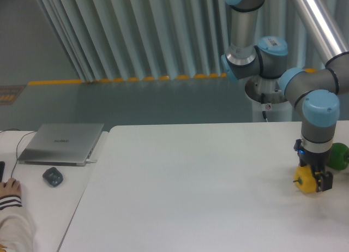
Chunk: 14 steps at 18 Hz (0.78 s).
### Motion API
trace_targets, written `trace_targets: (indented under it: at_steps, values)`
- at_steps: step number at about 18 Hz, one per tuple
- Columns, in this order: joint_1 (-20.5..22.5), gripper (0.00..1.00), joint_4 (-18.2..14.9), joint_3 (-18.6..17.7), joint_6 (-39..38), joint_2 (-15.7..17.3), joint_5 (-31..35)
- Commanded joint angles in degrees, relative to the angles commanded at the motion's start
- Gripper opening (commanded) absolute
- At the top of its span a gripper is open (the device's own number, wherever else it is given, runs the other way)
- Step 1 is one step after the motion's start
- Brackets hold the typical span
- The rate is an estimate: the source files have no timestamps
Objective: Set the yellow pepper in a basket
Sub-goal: 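Hold the yellow pepper and begin lifting it off the table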
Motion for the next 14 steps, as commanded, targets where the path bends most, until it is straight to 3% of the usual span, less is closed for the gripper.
trace_targets:
  at_steps: [1, 3, 14]
  values:
    - [0.3, 1.0, -1.2, 0.8, 0.0, 0.2, -0.5]
    - [0.7, 1.0, -6.7, 4.7, 0.0, -0.1, -1.7]
    - [0.8, 1.0, -6.9, 3.4, 0.1, 0.2, -2.4]
